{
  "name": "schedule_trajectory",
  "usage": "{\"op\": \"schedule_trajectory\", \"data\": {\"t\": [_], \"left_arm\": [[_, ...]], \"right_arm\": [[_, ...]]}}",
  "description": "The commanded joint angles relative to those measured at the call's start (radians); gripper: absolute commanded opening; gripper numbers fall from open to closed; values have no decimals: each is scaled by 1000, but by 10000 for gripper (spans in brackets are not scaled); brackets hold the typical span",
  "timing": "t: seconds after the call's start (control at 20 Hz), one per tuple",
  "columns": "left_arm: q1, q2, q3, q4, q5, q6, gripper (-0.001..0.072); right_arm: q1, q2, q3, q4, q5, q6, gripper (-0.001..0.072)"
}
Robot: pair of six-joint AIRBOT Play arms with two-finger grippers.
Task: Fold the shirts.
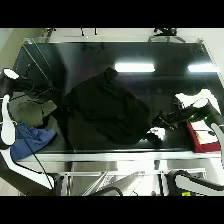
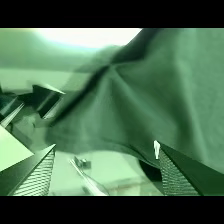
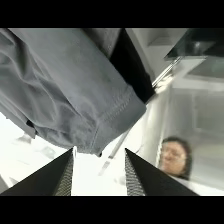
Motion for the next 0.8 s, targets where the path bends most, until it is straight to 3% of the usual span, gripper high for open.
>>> {"op": "schedule_trajectory", "data": {"t": [0.0, 0.25, 0.3, 0.35, 0.4, 0.45, 0.5, 0.55, 0.6, 0.75], "left_arm": [[8, -137, 78, -17, -23, 16, 688], [-31, -245, 117, -22, -119, 18, 686], [-39, -248, 117, -23, -124, 18, 616], [-45, -247, 118, -24, -130, 18, 500], [-49, -247, 127, -24, -147, 23, 445], [-52, -247, 140, -24, -173, 25, 341], [-59, -247, 161, -24, -205, 26, 172], [-60, -247, 186, -24, -237, 39, 74], [-64, -247, 209, -24, -260, 40, 15], [-65, -247, 268, -24, -280, 20, 17]], "right_arm": [[-1, 16, -88, 38, -57, 1, 361], [-1, 12, -120, 41, -76, 1, 361], [-1, 12, -120, 41, -76, 1, 361], [-1, 12, -120, 40, -76, 0, 361], [-1, 12, -120, 40, -76, 0, 361], [-1, 12, -120, 40, -76, 0, 361], [-1, 11, -120, 40, -77, 0, 361], [-1, 9, -120, 41, -84, 0, 361], [2, 2, -120, 42, -100, 0, 361], [27, -51, -120, 68, -141, -36, 364]]}}
